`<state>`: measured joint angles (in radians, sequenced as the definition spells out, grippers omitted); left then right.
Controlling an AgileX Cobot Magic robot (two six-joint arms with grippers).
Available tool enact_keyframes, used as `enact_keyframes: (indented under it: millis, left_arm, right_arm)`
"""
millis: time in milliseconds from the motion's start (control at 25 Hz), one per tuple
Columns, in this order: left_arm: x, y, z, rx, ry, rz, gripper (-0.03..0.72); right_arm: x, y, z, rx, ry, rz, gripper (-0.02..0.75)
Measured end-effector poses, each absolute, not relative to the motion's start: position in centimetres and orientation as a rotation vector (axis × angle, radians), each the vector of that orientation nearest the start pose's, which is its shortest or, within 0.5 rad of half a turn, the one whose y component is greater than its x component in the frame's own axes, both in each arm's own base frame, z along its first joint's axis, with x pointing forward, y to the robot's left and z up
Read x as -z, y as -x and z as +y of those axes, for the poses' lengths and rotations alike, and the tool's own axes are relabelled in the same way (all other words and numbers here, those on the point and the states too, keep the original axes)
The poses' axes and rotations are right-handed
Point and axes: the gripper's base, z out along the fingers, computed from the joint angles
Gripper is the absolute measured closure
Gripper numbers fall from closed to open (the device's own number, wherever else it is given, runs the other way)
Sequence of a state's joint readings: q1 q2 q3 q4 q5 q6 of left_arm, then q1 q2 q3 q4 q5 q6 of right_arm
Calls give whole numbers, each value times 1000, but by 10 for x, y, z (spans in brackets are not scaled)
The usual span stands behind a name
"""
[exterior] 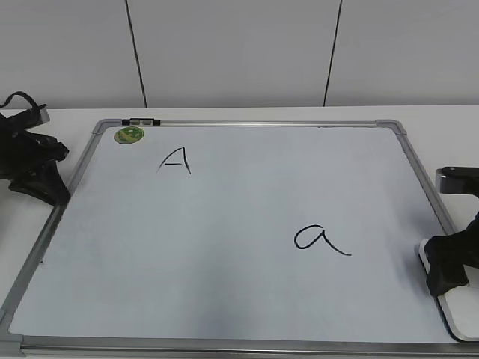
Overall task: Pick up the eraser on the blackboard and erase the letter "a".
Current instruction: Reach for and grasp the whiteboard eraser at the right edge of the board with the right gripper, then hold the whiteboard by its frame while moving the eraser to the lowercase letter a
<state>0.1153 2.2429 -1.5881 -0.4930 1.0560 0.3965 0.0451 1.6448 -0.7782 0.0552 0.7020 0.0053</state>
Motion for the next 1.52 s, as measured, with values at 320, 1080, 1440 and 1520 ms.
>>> enact_keyframes:
  millis: [320, 1080, 1440, 1520]
  left_arm:
    - [-121, -431, 12, 645, -35, 3017, 618]
    - [-121, -431, 12, 647, -34, 3016, 618]
    - [-121, -431, 12, 647, -34, 3016, 618]
    - [-121, -431, 12, 647, -34, 3016, 618]
  right_arm:
    - [-147, -262, 15, -60, -2, 3058, 151]
    - [-147, -262, 15, -62, -4, 3060, 200]
    - [-168, -256, 15, -67, 0, 3013, 200]
    - [-172, -254, 16, -68, 5, 3022, 200]
